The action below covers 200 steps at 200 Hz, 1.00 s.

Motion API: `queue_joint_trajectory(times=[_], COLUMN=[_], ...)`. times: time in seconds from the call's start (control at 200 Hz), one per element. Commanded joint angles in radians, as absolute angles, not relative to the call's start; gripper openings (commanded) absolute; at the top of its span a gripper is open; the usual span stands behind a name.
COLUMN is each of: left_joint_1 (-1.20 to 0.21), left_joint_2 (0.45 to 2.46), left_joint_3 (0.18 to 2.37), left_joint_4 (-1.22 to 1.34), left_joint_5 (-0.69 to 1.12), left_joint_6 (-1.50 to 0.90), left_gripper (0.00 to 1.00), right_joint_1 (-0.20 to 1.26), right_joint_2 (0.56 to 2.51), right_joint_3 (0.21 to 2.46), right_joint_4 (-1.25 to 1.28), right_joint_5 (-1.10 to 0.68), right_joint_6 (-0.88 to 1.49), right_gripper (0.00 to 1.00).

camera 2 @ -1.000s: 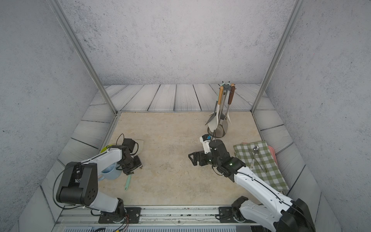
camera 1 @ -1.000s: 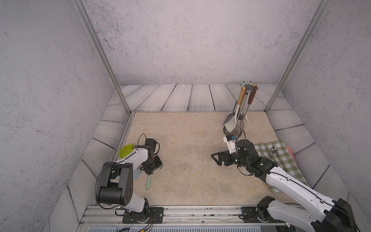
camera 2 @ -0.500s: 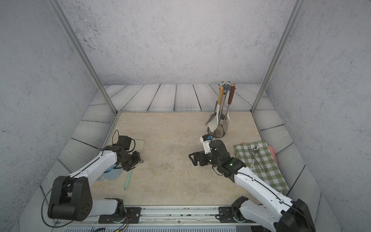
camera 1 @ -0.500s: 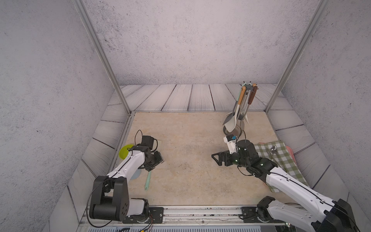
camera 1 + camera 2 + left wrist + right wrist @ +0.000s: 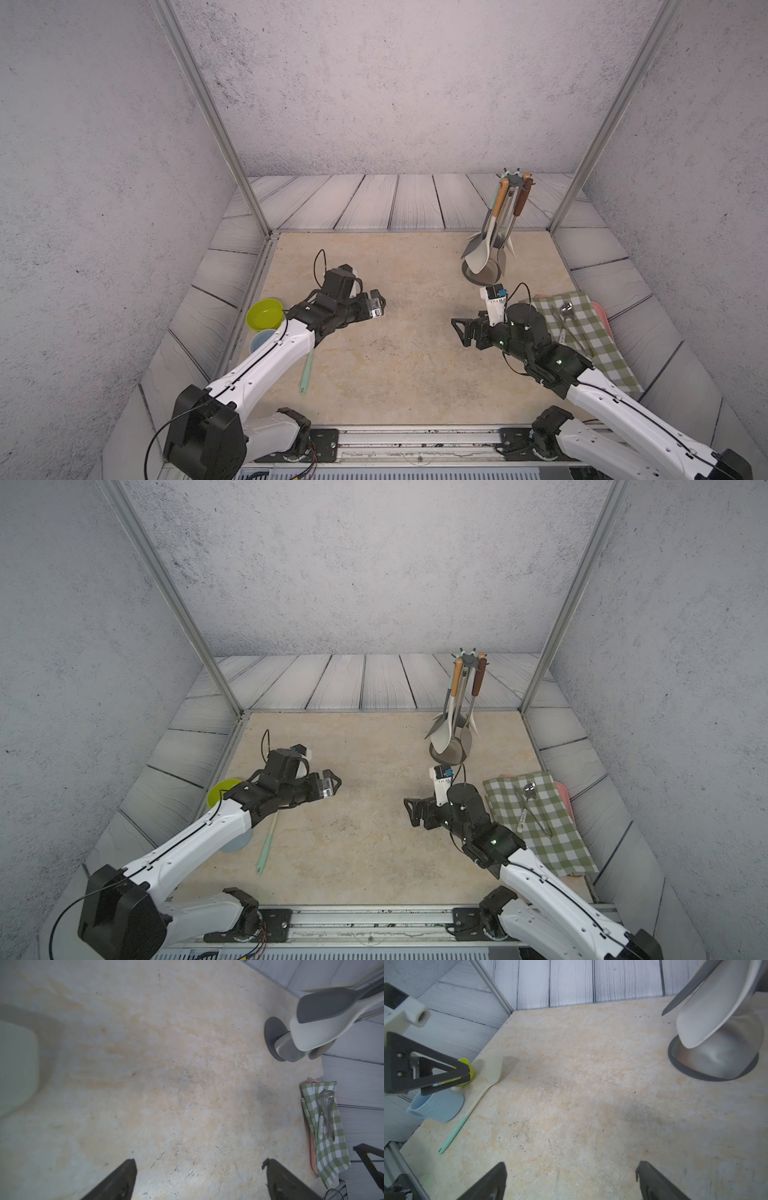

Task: Take the spatula off the kitchen utensil rack
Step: Take off the spatula from the rack.

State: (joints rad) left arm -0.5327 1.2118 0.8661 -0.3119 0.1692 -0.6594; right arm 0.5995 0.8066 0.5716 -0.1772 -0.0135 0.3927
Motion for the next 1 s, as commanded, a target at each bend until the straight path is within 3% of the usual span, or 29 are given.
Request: queue_joint_trajectory(times=[0.0, 0.135, 0.275, 0.46, 0.575, 0.771, 0.996], left_joint_1=[-0.603, -0.652, -0.666, -0.667, -0.667, -0.667, -0.667], left_joint_2=[1.204, 1.187, 1.140, 1.122, 1.118, 1.114, 1.083], left_joint_3=[0.806, 0.734, 0.631, 0.629, 0.626, 0.631, 0.618], left_joint_4=[-0.157, -0.078, 0.064, 0.058, 0.058, 0.055, 0.060], left_joint_5=[0.093, 0.040, 0.026, 0.046, 0.055, 0.072, 0.068], left_joint_6=[-0.600, -0.502, -0.418, -0.395, -0.401, -0.403, -0.404], left_gripper=[0.99, 0.99, 0.99, 0.99, 0.99, 0.99, 0.99], right_joint_1=[0.595, 0.572, 0.513, 0.374, 0.277, 0.117, 0.068], right_joint_2=[0.792, 0.821, 0.868, 0.925, 0.980, 1.111, 1.320], right_joint_3=[0.553, 0.575, 0.629, 0.707, 0.764, 0.824, 0.956], right_joint_4=[-0.146, -0.145, -0.161, -0.137, -0.093, 0.058, 0.156], right_joint_5=[0.081, 0.101, 0.085, 0.027, -0.011, -0.122, -0.189], right_joint_6=[0.361, 0.344, 0.350, 0.391, 0.397, 0.433, 0.347], right_gripper=[0.99, 1.00, 0.93, 0.85, 0.73, 0.60, 0.47])
